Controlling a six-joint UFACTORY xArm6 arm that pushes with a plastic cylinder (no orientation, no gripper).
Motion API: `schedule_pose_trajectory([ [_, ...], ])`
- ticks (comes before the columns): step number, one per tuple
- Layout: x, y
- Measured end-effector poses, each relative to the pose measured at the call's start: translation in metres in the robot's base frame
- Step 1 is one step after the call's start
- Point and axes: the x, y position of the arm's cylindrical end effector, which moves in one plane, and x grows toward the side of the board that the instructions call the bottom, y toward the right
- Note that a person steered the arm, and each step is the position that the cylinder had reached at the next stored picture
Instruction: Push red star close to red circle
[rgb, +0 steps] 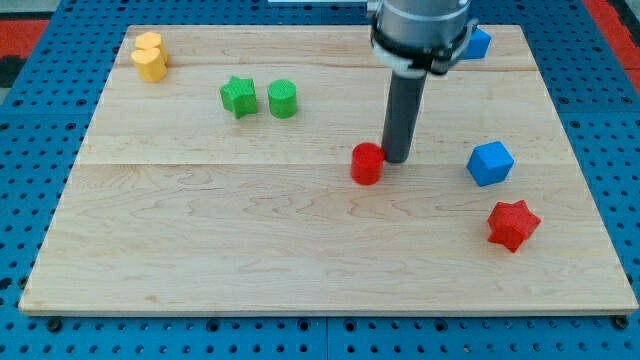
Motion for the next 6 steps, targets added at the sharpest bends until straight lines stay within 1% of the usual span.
schedule_pose_trajectory([
  [1,0.029,0.013],
  [2,0.093,0.017],
  [3,0.152,0.05],
  [4,0.146,0.135],
  [5,0.12,0.182],
  [6,0.086,0.137],
])
